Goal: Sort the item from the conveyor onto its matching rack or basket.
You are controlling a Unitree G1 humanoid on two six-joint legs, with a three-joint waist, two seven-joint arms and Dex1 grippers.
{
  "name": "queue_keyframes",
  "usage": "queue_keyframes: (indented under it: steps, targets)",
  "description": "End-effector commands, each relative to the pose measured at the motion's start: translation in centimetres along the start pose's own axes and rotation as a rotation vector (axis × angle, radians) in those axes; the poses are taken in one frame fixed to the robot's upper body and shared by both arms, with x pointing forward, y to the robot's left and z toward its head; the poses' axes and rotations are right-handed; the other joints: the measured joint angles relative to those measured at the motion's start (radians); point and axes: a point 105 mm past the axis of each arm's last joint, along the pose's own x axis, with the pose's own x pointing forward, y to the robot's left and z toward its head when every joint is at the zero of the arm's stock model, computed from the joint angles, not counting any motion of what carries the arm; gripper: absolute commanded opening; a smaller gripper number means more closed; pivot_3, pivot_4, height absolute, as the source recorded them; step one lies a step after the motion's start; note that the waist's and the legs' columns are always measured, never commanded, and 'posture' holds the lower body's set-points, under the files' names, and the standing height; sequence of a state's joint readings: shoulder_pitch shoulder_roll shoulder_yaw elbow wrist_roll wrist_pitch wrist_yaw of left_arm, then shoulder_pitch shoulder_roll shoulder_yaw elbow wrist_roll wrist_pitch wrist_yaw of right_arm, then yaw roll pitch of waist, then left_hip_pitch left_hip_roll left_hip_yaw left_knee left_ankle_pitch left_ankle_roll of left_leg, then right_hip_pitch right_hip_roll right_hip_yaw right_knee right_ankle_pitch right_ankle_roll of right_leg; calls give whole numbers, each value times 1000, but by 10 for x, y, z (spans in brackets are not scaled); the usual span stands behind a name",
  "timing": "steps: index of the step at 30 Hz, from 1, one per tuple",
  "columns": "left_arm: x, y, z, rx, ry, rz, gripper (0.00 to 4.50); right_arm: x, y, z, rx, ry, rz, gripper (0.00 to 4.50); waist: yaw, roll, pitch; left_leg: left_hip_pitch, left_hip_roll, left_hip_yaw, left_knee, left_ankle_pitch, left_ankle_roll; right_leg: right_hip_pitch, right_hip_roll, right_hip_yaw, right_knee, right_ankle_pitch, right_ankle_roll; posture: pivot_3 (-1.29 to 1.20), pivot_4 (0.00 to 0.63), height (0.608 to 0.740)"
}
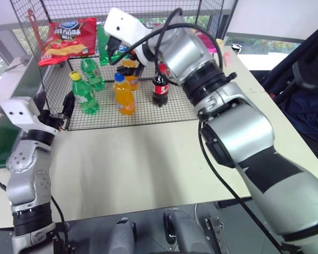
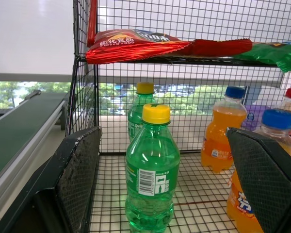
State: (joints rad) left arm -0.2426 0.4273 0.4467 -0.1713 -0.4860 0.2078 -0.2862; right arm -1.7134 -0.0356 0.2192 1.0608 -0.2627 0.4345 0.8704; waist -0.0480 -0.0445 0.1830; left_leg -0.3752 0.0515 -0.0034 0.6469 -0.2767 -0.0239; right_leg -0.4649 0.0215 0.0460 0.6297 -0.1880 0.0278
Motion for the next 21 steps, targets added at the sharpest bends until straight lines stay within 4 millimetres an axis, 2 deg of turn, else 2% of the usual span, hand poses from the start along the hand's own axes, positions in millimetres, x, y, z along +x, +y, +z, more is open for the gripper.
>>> queue_keyframes:
  steps: [1,5,8,10,11,12,13,15,18,21]
  targets:
    - [0,0,18,25,-55,-15,4300,-19,-7,11,52,-95,47,4477,2,0,0,0,0,0,0,0,0,0,0,0,0,0,0,0,150,740]
    - [-4,-3,17,27,-32,-51,4300,-45,-19,-3,152,-154,69,4477,6,0,0,0,0,0,1,0,0,0,0,0,0,0,0,0,150,740]
    - [-6,-10,14,46,0,-99,4300,-74,-27,-26,218,-183,20,4477,8,0,0,0,0,0,1,0,0,1,-1,0,-1,-1,1,0,150,740]
    - [-8,-14,13,47,15,-126,4300,-92,-25,-46,255,-189,-15,4477,10,0,0,0,-1,0,1,0,0,1,-1,0,-1,-1,1,0,150,740]
    - [-8,-17,13,45,22,-143,4300,-101,-22,-58,270,-192,-30,4477,9,0,0,0,-1,0,1,0,0,1,-1,0,0,-1,1,0,0,740]
    - [-9,-19,12,43,33,-157,4300,-108,-15,-74,285,-172,-36,4477,6,1,-23,0,-1,0,1,0,0,1,-1,0,0,-1,2,0,0,740]
    - [-10,-21,12,44,41,-171,4300,-113,-8,-87,290,-158,-38,4477,8,2,-42,-6,-1,0,0,0,-1,-4,-1,0,0,0,4,0,0,740]
    - [-11,-25,10,37,61,-197,4300,-120,9,-111,419,-179,-4,4477,2,4,-55,-6,-1,0,0,0,-1,-4,-1,0,1,0,4,0,0,740]
    - [-14,-32,9,26,92,-240,4300,-130,25,-128,487,-263,8,4477,-11,4,-59,2,-1,2,0,0,0,2,0,2,0,0,4,0,0,740]
    - [-20,-41,6,10,132,-287,4300,-134,45,-150,510,-228,37,4477,-24,4,-62,4,-1,1,1,0,0,5,1,1,-1,0,4,0,0,740]
